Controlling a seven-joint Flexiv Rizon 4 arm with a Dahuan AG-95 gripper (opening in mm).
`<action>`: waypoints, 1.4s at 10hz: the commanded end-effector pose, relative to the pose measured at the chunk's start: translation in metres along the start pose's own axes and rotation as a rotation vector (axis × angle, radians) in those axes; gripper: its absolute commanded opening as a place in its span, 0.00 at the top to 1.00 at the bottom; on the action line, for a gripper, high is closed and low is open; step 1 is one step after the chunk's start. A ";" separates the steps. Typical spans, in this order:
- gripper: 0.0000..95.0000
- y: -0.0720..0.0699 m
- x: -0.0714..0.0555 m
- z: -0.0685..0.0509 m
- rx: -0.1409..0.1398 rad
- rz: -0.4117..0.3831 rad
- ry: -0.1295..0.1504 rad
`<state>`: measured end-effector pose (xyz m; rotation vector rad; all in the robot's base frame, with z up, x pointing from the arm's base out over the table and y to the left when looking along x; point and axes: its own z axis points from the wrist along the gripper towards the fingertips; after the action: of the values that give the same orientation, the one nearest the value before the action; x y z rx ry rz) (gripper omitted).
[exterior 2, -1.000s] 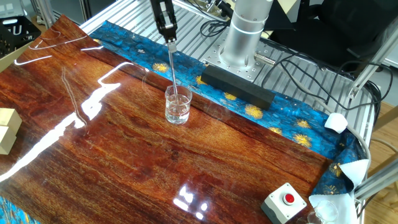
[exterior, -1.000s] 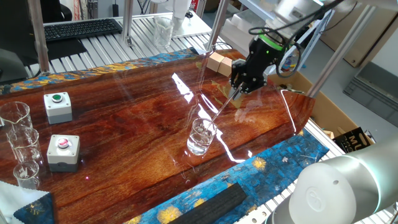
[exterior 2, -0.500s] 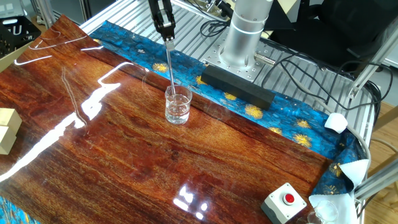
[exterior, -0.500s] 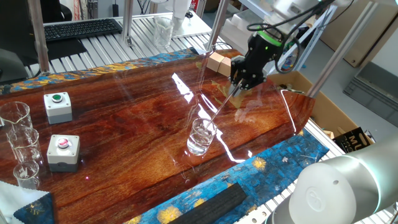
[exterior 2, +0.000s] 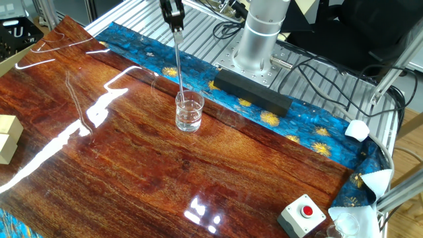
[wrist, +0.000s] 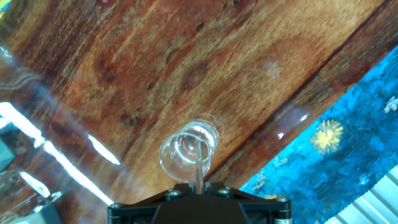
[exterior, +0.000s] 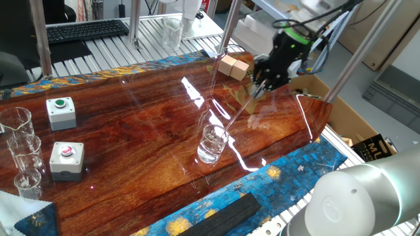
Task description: Stir the beaker with a glass rod
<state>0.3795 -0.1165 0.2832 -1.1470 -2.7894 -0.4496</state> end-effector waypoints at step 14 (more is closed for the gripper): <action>1.00 -0.015 0.005 0.003 -0.002 -0.001 -0.031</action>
<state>0.3670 -0.1231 0.2783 -1.1611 -2.8104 -0.4480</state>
